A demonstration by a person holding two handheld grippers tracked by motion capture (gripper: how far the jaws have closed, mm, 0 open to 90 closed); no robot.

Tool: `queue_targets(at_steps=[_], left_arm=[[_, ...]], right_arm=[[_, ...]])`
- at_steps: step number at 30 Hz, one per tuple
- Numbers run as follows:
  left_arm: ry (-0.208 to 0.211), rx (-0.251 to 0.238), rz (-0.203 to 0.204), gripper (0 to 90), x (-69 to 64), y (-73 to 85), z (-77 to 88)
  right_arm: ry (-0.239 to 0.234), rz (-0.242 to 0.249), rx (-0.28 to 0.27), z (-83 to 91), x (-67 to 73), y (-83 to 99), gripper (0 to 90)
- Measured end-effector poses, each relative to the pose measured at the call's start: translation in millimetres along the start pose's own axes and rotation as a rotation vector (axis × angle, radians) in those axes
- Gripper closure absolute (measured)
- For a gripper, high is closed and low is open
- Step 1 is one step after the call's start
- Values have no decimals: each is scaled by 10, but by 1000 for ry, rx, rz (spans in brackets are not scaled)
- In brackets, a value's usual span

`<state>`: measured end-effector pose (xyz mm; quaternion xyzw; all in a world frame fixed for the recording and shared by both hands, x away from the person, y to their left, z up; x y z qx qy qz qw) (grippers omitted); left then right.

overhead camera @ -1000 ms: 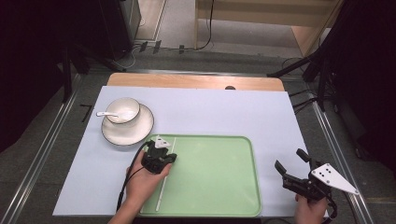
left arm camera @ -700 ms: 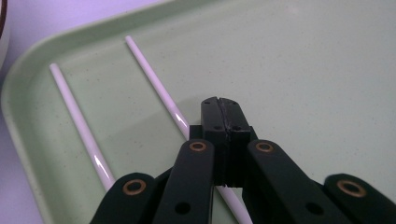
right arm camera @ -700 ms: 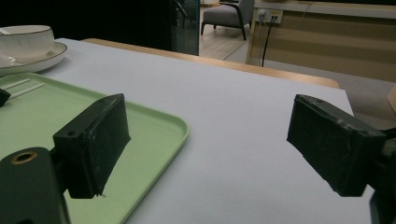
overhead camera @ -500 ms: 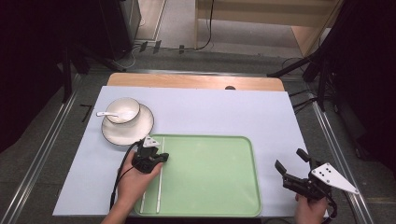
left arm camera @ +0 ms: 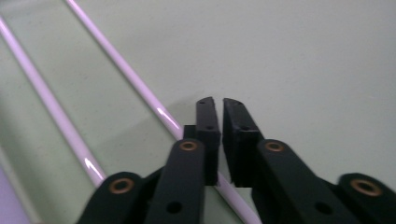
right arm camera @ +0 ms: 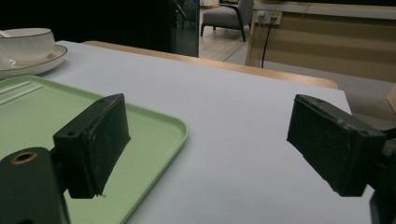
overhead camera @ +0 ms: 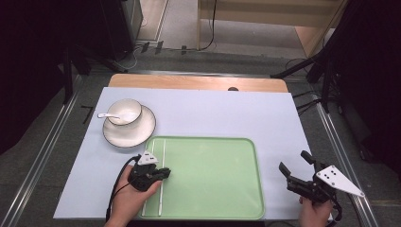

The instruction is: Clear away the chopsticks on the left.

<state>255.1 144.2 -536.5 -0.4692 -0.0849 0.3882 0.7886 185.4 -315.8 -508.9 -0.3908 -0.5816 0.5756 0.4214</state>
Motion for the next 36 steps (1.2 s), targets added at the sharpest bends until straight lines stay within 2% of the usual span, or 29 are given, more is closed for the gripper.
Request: queue_targets(at_steps=[1,2,3,4,6,7,8,9,10,11,12,13,14,16,19,20,25,26,28,33,35,36], left_arm=[[0,0,0,753,0,0,0],[14,-24,6,753,11,-3,27],[33,-47,10,666,18,-11,58],[44,-73,9,666,26,-22,91],[52,-134,-3,570,45,-51,170],[58,-157,0,485,52,-66,214],[51,-163,5,485,66,-80,260],[45,-171,5,371,80,-93,302],[45,-183,-1,371,92,-107,344],[57,-213,-9,238,104,-130,421],[83,-220,-24,164,110,-129,455],[83,-220,-24,83,110,-129,455],[103,-228,-29,83,124,-126,488],[114,-260,-33,0,165,-115,595],[133,-276,-39,0,189,-116,666],[104,-290,-56,0,222,-102,729],[82,-322,-58,0,310,-71,852],[66,-332,-57,0,333,-64,883],[89,-336,-50,0,371,-54,943],[43,-361,-63,0,467,11,1088],[37,-360,-61,0,490,25,1110],[17,-363,-62,0,537,58,1154]], right_arm=[[0,0,0,0,0,0,127],[0,0,1,-3,0,2,127],[1,-4,3,-8,-2,6,127],[1,-4,3,-8,-2,6,127],[2,-1,2,-14,-8,8,127],[4,0,3,-18,-11,8,127],[4,0,3,-18,-11,8,127],[3,-5,6,-19,-6,11,127],[3,-5,6,-19,-6,11,127],[2,-2,6,-14,-1,8,127],[2,-1,4,-11,1,6,127],[3,0,4,-8,3,5,127],[3,0,4,-8,3,5,127],[3,-3,3,-5,-1,5,127],[6,-1,2,-5,-10,8,127],[6,-1,4,-8,-17,11,127],[8,-2,3,-6,-13,8,127],[8,-2,3,-6,-13,8,127],[7,-1,3,-4,-12,8,127],[9,-1,1,1,-11,5,127],[8,-2,1,1,-14,7,127],[10,-3,3,-1,-18,9,127]])
Point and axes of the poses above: each handheld gripper's, and its own axes: z roughly backward along the jaws, y roughly out of its underside, x roughly to its left, the point moved 3 cm from there along -z, roughly forward along the jaws, and after that the axes turned 13 degrees about -x, right-handed, at the moved point
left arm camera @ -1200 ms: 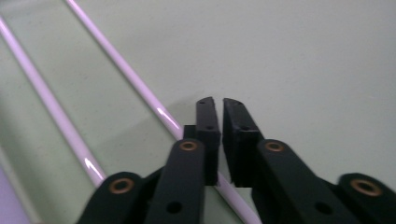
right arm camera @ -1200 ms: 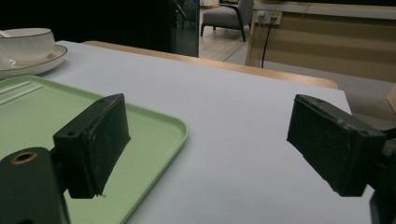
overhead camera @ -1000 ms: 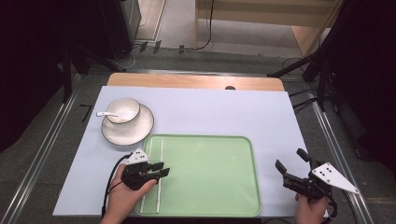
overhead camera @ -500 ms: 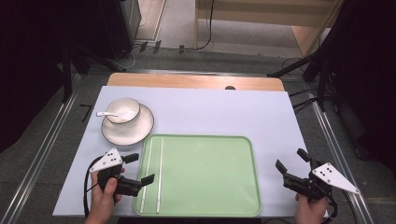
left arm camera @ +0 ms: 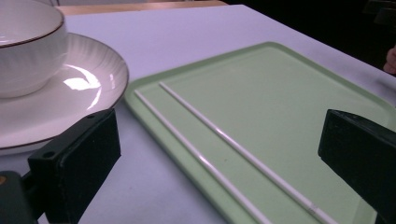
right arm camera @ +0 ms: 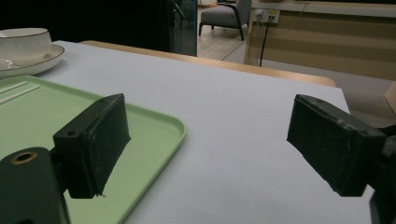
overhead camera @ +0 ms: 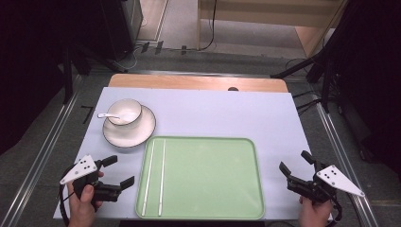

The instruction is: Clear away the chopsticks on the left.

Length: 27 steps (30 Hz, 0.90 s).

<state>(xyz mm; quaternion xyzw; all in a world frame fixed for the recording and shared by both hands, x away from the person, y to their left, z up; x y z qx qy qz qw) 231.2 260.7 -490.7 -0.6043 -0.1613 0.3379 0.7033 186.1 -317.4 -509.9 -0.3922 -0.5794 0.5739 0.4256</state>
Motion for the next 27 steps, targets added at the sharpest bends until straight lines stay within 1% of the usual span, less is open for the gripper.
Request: queue_targets(at_steps=[1,2,3,4,5,6,7,9,10,11,14,16,17,18,20,21,23,24,27], left_arm=[[0,0,0,0,0,0,0],[-18,-3,-13,0,47,22,58],[-18,-3,-13,0,47,22,58],[-24,-9,-17,0,69,32,90],[-37,-20,-19,0,118,47,155],[-37,-20,-19,0,118,47,155],[-55,-26,-10,0,167,54,214],[-66,-41,-4,0,208,55,263],[-66,-41,-4,0,208,55,263],[-77,-50,-2,0,242,53,305],[-84,-55,-6,0,279,61,343],[-101,-61,-1,0,341,74,398],[-101,-61,-1,0,341,74,398],[-110,-73,8,0,378,77,432],[-111,-78,14,0,392,77,448],[-125,-84,17,0,410,75,473],[-128,-88,18,0,418,73,483],[-130,-96,25,0,427,69,496],[-133,-97,27,0,430,67,500]], right_arm=[[0,0,0,0,0,0,127],[2,4,-1,0,-1,-1,127],[2,4,-1,0,-1,-1,127],[1,3,0,0,0,-1,127],[0,2,0,-1,4,0,127],[0,2,0,-1,4,0,127],[1,3,1,-3,3,1,127],[0,6,1,-5,1,1,127],[1,5,1,-6,0,2,127],[1,3,3,-6,0,2,127],[-1,2,1,-5,2,1,127],[2,2,1,2,5,-3,127],[2,2,1,2,5,-3,127],[2,1,-5,7,-3,-4,127],[3,-2,-1,7,-12,0,127],[4,-2,0,8,-15,0,127],[4,-3,-3,11,-16,-1,127],[3,-3,-3,11,-20,1,127],[4,-5,-1,14,-21,1,127]])
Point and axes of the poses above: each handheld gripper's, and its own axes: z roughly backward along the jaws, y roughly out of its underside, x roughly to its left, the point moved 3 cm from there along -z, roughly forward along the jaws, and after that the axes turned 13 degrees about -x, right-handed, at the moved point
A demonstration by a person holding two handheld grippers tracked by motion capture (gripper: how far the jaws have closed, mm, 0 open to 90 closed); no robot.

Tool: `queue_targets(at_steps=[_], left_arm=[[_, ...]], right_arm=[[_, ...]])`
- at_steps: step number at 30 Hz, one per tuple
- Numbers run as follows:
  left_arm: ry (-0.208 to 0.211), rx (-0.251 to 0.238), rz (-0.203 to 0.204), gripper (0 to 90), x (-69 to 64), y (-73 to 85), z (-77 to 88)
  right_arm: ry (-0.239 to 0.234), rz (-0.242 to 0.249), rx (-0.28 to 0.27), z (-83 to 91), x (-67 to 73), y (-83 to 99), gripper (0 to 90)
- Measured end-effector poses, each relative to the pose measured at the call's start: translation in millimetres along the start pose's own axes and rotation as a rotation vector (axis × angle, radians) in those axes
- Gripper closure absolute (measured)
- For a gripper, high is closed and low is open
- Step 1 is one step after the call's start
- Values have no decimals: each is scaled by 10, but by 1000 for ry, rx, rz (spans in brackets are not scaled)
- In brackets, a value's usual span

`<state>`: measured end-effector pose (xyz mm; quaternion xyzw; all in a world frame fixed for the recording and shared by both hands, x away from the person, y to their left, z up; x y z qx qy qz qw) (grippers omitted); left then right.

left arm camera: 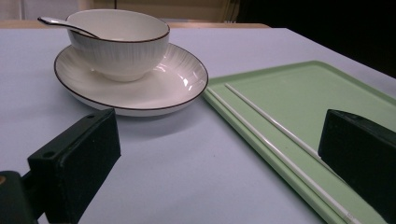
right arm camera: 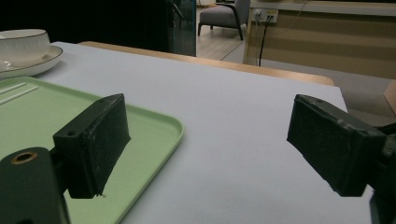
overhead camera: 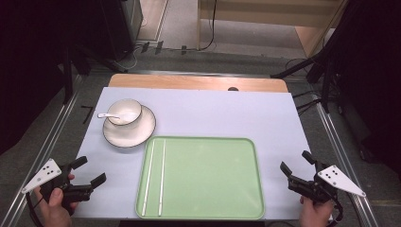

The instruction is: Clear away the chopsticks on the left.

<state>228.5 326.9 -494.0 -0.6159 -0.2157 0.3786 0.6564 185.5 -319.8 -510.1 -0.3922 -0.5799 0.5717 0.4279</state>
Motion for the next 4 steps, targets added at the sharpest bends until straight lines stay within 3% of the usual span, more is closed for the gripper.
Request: queue_targets(at_steps=[4], left_arm=[[-1,5,4,0,4,6,-8]], right_arm=[[1,-4,0,2,3,-2,127]])
Point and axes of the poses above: each handheld gripper's, and its own axes: z roughly backward along the jaws, y roughly out of its underside, x roughly to its left, the point moved 3 cm from there along -z, roughly forward along the jaws, and after that the axes turned 13 degrees about -x, right-handed, at the moved point
